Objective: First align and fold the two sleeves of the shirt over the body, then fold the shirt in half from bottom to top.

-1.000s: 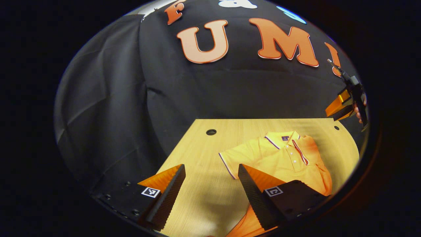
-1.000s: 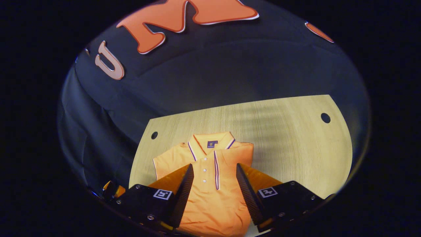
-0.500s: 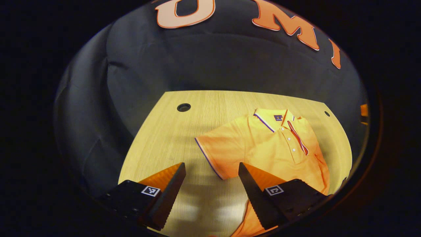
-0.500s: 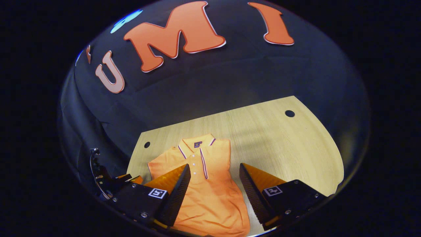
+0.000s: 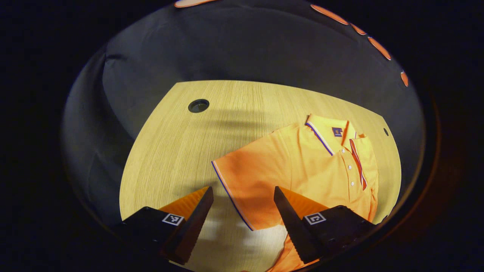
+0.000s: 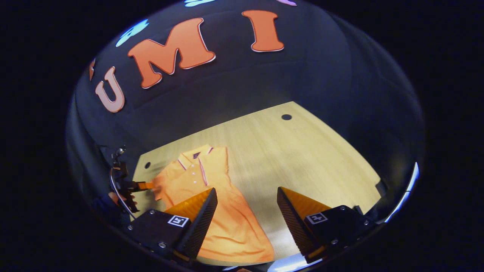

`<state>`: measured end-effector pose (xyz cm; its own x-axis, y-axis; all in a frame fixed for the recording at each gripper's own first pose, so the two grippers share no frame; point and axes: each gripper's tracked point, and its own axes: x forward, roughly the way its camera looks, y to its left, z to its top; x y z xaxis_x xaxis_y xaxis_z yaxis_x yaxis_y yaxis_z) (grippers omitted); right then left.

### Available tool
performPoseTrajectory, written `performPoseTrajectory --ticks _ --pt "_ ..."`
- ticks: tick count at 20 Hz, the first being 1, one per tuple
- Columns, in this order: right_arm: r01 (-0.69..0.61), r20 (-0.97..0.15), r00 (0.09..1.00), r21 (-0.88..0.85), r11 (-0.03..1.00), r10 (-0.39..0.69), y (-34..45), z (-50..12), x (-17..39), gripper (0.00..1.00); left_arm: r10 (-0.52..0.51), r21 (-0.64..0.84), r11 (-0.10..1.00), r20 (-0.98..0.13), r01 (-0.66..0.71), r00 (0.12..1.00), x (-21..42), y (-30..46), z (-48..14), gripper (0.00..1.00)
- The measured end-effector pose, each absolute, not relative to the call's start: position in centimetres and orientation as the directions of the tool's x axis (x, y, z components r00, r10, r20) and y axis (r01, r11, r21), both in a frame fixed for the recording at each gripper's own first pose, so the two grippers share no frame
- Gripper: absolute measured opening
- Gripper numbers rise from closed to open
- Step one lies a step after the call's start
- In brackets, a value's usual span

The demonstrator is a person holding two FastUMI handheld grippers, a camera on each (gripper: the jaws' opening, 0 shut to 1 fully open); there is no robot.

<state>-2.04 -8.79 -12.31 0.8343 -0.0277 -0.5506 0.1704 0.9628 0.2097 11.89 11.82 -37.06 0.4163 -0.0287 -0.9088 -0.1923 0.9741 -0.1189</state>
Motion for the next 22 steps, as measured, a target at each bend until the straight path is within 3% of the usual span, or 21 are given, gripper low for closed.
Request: performPoseTrajectory --ticks 5,8,10,15,16,17,18,22 --pt "0.275 -0.519 0.846 0.225 0.935 -0.124 -11.3 -11.9 -5.9 0.97 -0.027 -0.098 0.973 -0.947 -0.209 0.321 12.6 12.2 -38.8 0.99" --pt "0.343 -0.53 0.832 0.258 0.903 -0.164 -13.1 -12.7 -7.8 0.97 0.028 -0.023 0.981 -0.965 -0.19 0.262 12.9 13.6 -40.2 0.99" --pt "0.366 -0.53 0.828 0.265 0.892 -0.182 -13.8 -13.3 -8.6 0.97 -0.007 -0.052 0.983 -0.969 -0.176 0.247 13.7 12.8 -40.2 0.98" --pt "0.426 -0.543 0.81 0.284 0.859 -0.221 -14.6 -14.4 -10.1 0.97 -0.093 -0.104 0.994 -0.97 -0.037 0.225 14.1 11.3 -40.1 0.65" --pt "0.427 -0.545 0.81 0.297 0.854 -0.215 -14.6 -14.6 -10.3 0.97 -0.112 -0.119 0.993 -0.966 -0.016 0.232 14.3 10.9 -40.1 0.48" --pt "0.43 -0.552 0.806 0.298 0.852 -0.213 -14.5 -15.2 -10.7 0.97 -0.126 -0.132 0.991 -0.962 -0.011 0.243 14.4 10.6 -40.0 0.4" --pt "0.442 -0.568 0.794 0.29 0.849 -0.219 -14.6 -16.0 -10.9 0.97 -0.128 -0.132 0.991 -0.963 0.0 0.236 14.2 10.4 -40.1 0.1" --pt "0.442 -0.592 0.78 0.29 0.849 -0.204 -13.1 -16.5 -11.4 0.97 -0.144 -0.126 0.989 -0.934 0.076 0.326 15.2 10.5 -37.7 0.1"
